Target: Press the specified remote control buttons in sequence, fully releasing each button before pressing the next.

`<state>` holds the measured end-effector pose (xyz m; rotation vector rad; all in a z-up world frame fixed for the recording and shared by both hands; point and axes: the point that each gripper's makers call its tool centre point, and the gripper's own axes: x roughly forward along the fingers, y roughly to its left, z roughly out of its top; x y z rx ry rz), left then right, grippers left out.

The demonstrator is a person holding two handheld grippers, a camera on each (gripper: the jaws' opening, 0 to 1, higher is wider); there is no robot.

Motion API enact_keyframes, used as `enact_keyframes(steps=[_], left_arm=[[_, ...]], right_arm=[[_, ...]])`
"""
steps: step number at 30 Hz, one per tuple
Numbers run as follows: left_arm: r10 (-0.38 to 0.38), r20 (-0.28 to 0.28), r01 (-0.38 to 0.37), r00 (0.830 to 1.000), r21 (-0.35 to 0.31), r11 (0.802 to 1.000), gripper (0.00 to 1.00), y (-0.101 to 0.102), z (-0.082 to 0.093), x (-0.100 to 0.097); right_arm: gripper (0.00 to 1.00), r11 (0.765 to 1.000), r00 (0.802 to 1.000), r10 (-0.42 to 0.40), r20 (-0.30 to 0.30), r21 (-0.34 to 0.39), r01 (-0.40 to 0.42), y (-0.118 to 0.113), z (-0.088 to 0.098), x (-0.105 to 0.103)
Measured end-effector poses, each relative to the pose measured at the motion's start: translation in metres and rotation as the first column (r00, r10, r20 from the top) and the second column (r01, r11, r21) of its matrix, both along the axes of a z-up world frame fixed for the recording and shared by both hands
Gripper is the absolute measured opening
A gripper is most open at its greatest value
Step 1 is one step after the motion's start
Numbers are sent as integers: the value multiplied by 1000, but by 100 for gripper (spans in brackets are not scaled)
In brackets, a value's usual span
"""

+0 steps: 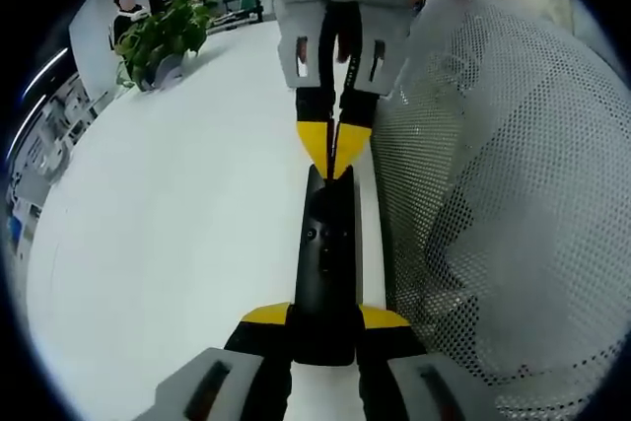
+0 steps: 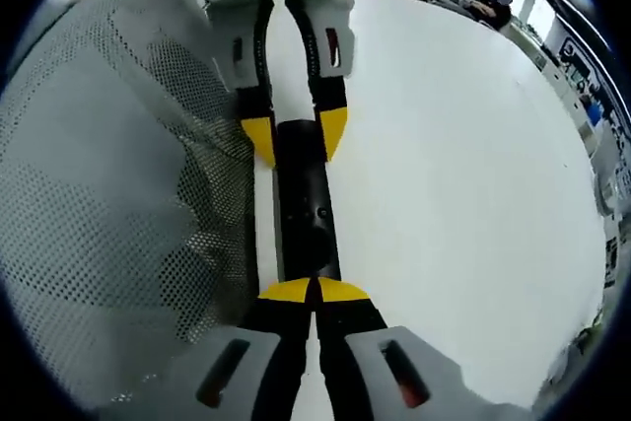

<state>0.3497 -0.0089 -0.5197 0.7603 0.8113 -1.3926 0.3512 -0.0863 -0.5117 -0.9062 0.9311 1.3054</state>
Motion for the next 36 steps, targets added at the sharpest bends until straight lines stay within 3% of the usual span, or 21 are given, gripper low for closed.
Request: enact_keyframes(steps=[4, 13, 19, 21, 27, 29, 32, 36], left_arm=[[0, 0, 0, 1000, -5, 1000, 24, 0, 0, 0], [-3, 2, 3, 1000, -19, 1000, 24, 0, 0, 0], [-1, 1, 1, 1000, -20, 1000, 24, 0, 0, 0], [1, -1, -1, 1000, -24, 1000, 24, 0, 0, 0], [2, 0, -2, 1000, -20, 1000, 24, 0, 0, 0], [3, 0, -3, 1000, -21, 1000, 24, 0, 0, 0], [4, -1, -4, 1000, -23, 1000, 24, 0, 0, 0], [4, -2, -4, 1000, -23, 1000, 24, 0, 0, 0]], right_arm=[[0, 1000, 1000, 25, 5, -16, -25, -1, -2, 0], [0, 970, 974, 223, 33, -108, -218, 0, -3, -1], [0, 926, 934, 355, 46, -152, -344, 0, -3, -3], [0, 903, 910, 410, 57, -168, -396, 0, -3, -4], [0, 895, 898, 431, 85, -169, -413, 0, -3, -5], [0, 899, 901, 424, 91, -162, -406, 0, -2, -4], [0, 942, 941, 325, 90, -115, -314, 0, -2, -3], [0, 981, 978, 192, 77, -36, -189, 0, -1, -2]])
